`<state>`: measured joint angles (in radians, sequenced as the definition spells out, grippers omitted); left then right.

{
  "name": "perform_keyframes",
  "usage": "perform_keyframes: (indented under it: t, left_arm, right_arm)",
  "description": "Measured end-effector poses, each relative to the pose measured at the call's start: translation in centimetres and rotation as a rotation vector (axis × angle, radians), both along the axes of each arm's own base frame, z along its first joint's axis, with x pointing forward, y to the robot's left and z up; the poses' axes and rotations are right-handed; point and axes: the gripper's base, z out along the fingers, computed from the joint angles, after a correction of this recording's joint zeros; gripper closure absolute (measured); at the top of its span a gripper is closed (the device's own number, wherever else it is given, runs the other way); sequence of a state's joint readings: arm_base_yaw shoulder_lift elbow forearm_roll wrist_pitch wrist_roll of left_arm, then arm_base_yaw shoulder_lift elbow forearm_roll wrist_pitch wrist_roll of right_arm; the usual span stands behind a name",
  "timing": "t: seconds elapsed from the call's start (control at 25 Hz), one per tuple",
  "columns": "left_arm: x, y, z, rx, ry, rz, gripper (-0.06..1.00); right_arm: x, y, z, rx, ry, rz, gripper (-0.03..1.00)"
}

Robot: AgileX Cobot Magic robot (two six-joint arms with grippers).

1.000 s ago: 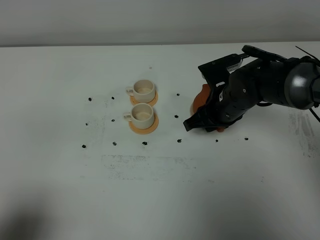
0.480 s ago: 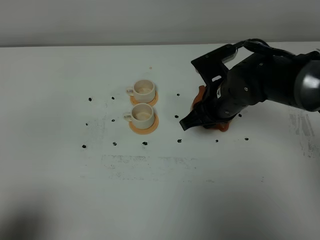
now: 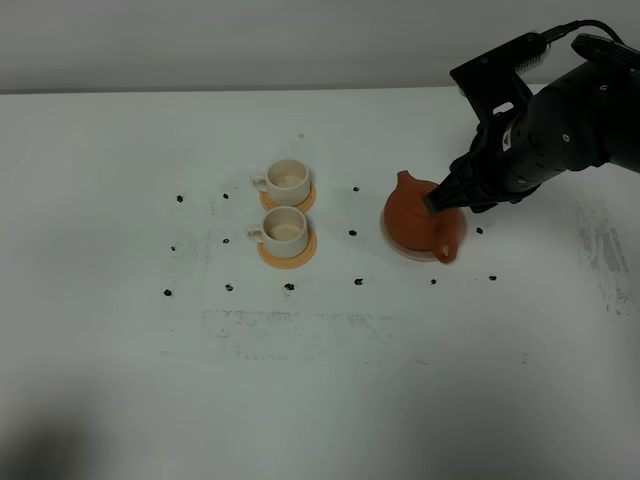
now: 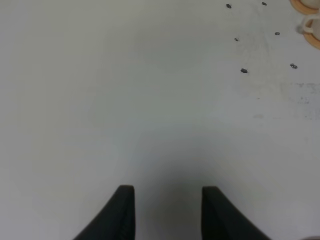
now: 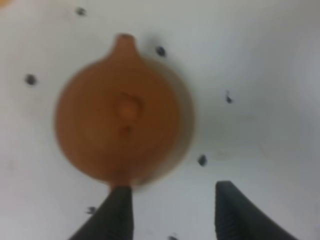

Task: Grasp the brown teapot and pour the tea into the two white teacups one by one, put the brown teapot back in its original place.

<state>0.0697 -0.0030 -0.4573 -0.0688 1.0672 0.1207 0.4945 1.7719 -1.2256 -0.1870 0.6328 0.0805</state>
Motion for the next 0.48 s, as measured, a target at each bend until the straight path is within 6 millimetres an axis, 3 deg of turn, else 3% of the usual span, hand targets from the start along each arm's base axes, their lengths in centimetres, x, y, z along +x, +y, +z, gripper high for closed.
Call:
perform_keyframes:
  t: [0.24,0.48]
  left_arm:
    - [0.0,0.0,0.0,0.0,0.0,0.0,0.6]
    - [0.0,0.0,0.0,0.0,0.0,0.0,0.6]
  right_arm:
    - [1.9,0.9,-1.0,-0.048,0.076,0.004,0.57]
    - [2.3,1.7,-2.4,-0.03,0.157,0.017,0.57]
